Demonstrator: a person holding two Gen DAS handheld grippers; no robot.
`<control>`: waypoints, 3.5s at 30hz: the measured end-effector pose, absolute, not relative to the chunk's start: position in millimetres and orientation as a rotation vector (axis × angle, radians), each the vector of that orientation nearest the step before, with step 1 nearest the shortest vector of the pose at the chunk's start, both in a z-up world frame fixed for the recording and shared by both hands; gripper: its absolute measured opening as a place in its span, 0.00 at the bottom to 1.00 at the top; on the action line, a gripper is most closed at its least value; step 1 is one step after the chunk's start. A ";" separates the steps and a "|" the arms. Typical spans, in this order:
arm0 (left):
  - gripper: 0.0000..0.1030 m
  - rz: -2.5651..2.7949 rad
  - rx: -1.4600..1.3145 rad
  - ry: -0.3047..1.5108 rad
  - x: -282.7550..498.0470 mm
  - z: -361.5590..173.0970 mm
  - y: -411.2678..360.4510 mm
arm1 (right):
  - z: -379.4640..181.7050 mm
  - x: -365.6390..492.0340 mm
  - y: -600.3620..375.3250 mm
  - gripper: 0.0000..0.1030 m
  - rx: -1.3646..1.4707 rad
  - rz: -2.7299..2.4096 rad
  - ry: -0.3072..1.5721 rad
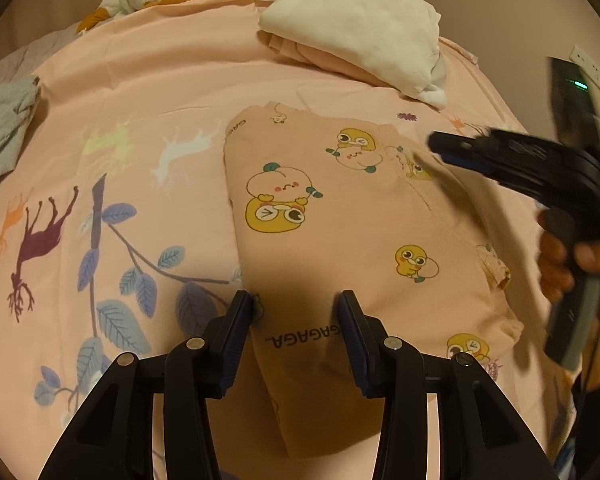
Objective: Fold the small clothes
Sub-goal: 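Move the open right tool to the end of the folded garment, then grasp the end of the peach garment with the right tool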
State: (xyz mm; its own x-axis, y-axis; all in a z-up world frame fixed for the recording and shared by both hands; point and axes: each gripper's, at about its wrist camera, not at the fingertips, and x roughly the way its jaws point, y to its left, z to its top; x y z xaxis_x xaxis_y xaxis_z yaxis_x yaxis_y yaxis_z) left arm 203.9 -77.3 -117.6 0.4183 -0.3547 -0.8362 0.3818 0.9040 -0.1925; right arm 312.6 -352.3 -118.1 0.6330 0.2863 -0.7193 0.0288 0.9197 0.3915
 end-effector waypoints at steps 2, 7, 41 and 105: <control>0.41 -0.459 0.028 1.042 203.5 -117.6 -76.8 | -110.9 297.8 -344.3 0.28 0.356 0.203 0.862; 0.42 -0.450 0.037 1.039 203.4 -117.8 -78.2 | -104.7 261.5 -321.9 0.29 0.281 0.306 0.843; 0.64 -0.389 -0.051 1.045 200.2 -112.7 -44.4 | -131.8 220.1 -350.1 0.64 0.450 0.271 0.951; 0.75 -0.488 -0.151 1.098 238.3 -132.0 -85.9 | -164.7 292.3 -329.2 0.56 0.609 0.374 0.991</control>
State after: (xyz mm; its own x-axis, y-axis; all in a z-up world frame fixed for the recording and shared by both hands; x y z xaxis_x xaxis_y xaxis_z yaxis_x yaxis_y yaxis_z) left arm 238.3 -85.9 -132.0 0.3622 -0.4501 -0.8162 0.3039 0.8848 -0.3532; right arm 292.3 -329.2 -164.7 0.5054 0.5536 -0.6619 -0.0217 0.7750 0.6316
